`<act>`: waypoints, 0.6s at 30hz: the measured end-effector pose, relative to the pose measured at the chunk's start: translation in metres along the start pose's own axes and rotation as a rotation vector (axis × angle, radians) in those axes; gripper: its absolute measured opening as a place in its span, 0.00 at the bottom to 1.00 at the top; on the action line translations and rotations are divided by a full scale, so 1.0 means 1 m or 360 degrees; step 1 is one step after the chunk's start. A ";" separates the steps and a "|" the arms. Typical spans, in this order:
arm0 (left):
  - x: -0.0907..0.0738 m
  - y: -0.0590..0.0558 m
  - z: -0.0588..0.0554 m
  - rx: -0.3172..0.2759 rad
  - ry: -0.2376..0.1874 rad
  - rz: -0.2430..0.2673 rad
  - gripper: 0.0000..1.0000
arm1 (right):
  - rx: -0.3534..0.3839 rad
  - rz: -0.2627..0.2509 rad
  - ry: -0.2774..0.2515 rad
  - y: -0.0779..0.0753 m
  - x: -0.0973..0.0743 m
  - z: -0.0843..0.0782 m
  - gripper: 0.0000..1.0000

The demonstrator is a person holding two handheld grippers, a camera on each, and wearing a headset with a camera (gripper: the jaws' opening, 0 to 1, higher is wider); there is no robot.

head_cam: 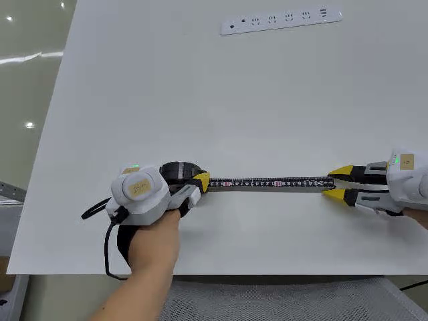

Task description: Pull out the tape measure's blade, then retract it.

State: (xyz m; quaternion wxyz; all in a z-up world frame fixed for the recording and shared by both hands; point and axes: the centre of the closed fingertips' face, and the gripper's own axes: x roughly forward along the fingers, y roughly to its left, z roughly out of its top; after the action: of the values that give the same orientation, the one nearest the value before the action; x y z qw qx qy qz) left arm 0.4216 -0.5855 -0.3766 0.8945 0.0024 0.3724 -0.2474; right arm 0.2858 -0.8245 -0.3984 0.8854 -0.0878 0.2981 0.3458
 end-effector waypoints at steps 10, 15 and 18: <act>0.000 0.000 0.000 0.0000 -0.0007 0.0005 0.61 | -0.0030 0.0024 -0.0028 -0.001 0.000 0.001 0.13; -0.001 0.000 0.001 0.0008 -0.0037 0.0013 0.61 | -0.0031 0.0007 -0.0035 -0.001 0.000 0.001 0.13; -0.001 0.000 0.001 0.0002 -0.0045 0.0018 0.61 | -0.0030 -0.0001 -0.0041 -0.001 0.000 0.001 0.13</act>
State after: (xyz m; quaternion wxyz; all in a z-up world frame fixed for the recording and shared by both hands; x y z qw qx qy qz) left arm 0.4215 -0.5849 -0.3753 0.9010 0.0018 0.3596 -0.2425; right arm 0.2867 -0.8245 -0.3978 0.8884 -0.0917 0.2834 0.3493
